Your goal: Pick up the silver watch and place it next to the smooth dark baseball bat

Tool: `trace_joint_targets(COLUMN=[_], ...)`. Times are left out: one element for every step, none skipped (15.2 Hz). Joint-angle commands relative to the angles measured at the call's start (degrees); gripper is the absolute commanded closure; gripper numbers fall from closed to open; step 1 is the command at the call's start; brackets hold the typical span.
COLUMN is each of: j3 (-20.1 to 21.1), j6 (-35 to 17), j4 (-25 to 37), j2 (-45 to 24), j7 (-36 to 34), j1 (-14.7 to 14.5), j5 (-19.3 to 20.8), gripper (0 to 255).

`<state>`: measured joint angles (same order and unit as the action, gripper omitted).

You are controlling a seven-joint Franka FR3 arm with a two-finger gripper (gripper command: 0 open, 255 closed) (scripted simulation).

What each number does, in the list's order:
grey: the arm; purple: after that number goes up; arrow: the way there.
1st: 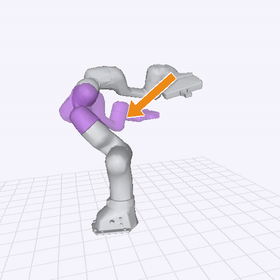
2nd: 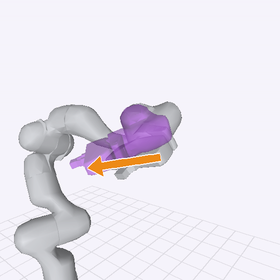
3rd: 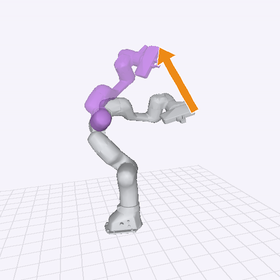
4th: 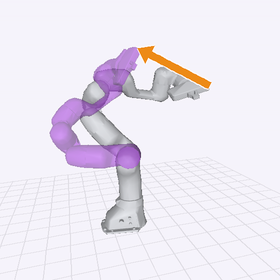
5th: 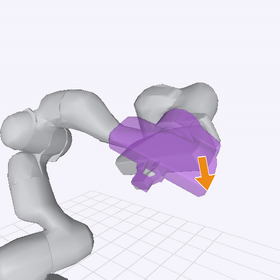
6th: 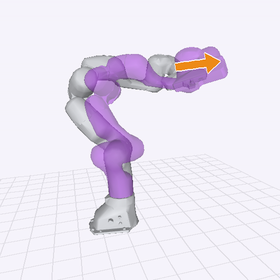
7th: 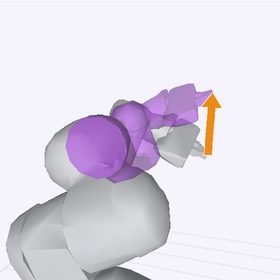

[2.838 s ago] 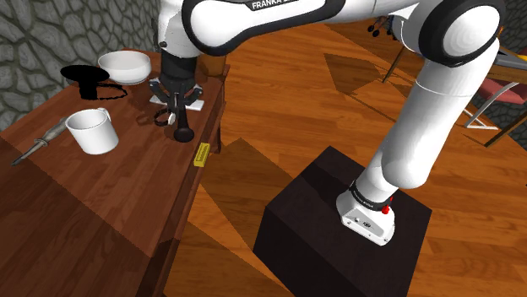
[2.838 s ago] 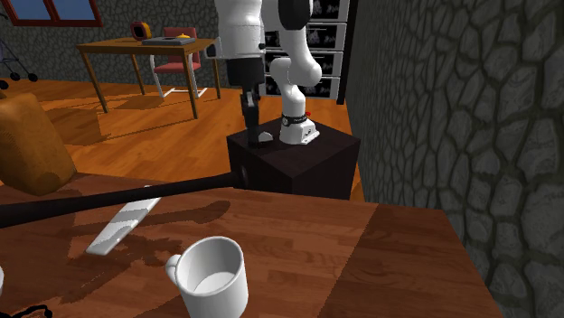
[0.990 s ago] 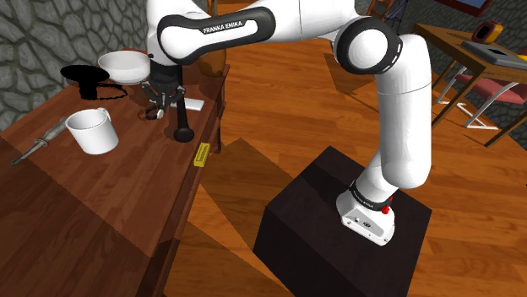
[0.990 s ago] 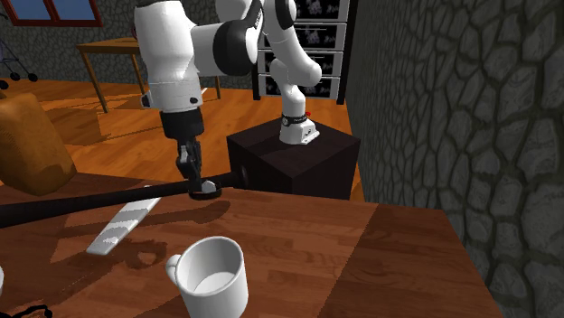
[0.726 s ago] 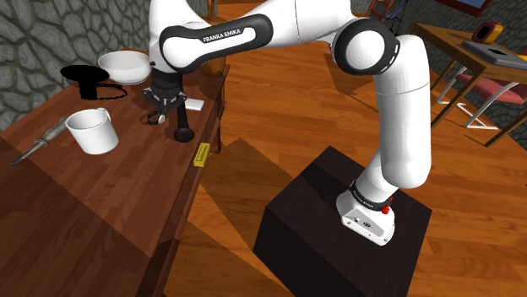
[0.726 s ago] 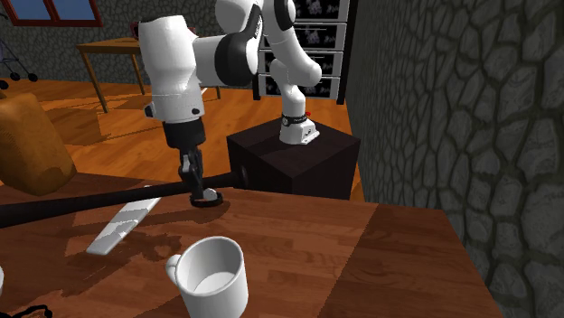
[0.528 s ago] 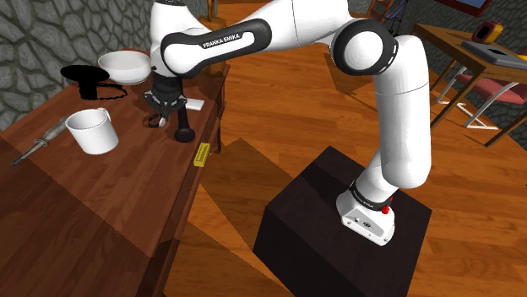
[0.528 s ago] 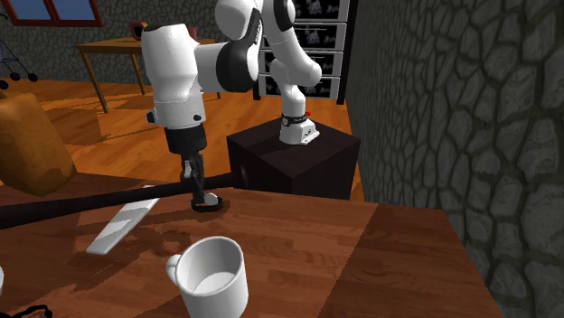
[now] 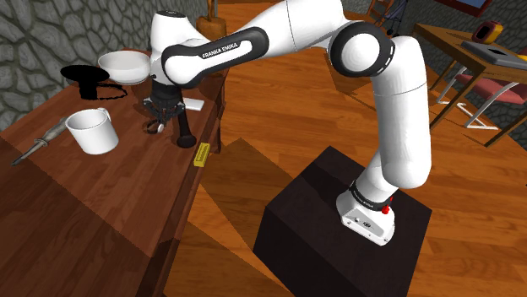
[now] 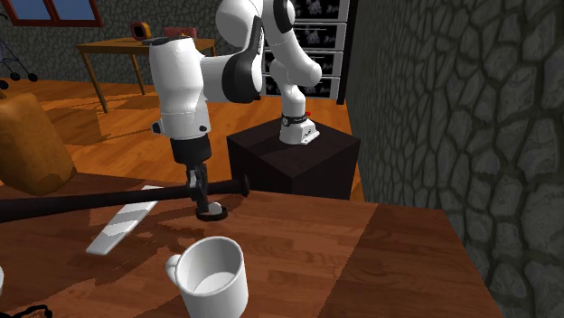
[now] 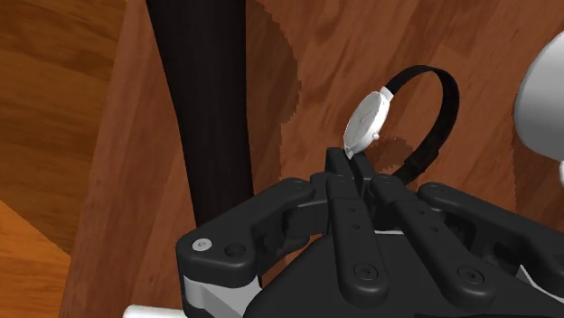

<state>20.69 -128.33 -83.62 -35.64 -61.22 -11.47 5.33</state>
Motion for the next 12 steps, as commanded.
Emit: trace_joint_targets(j3=[-0.5, -0.5, -0.5, -0.5, -0.5, -0.5, -0.5, -0.5, -0.5, -0.5, -0.5, -0.2], j6=[0.1, 0.1, 0.1, 0.1, 0.1, 0.4, 0.2, -0.2, 0.1, 0.0, 0.1, 1.3], j4=[-0.5, -0.5, -0.5, -0.5, -0.5, 0.3, -0.3, -0.6, -0.3, -0.3, -0.5, -0.5], j2=[-0.8, -0.8, -0.8, -0.8, -0.8, -1.2, -0.9, -0.9, -1.0, -1.2, -0.8, 0.3], j7=[0.0, 0.0, 0.0, 0.0, 0.0, 0.0, 0.0, -0.2, -0.1, -0.3, 0.0, 0.2], j1=[0.3, 0.3, 0.4, 0.4, 0.4, 0.2, 0.3, 0.2, 0.3, 0.1, 0.4, 0.7], j5=[0.2, 0.2, 0.2, 0.2, 0.2, 0.3, 0.2, 0.3, 0.3, 0.4, 0.2, -0.1], gripper=[255, 255, 255, 255, 255, 0, 0, 0, 0, 0, 0, 0])
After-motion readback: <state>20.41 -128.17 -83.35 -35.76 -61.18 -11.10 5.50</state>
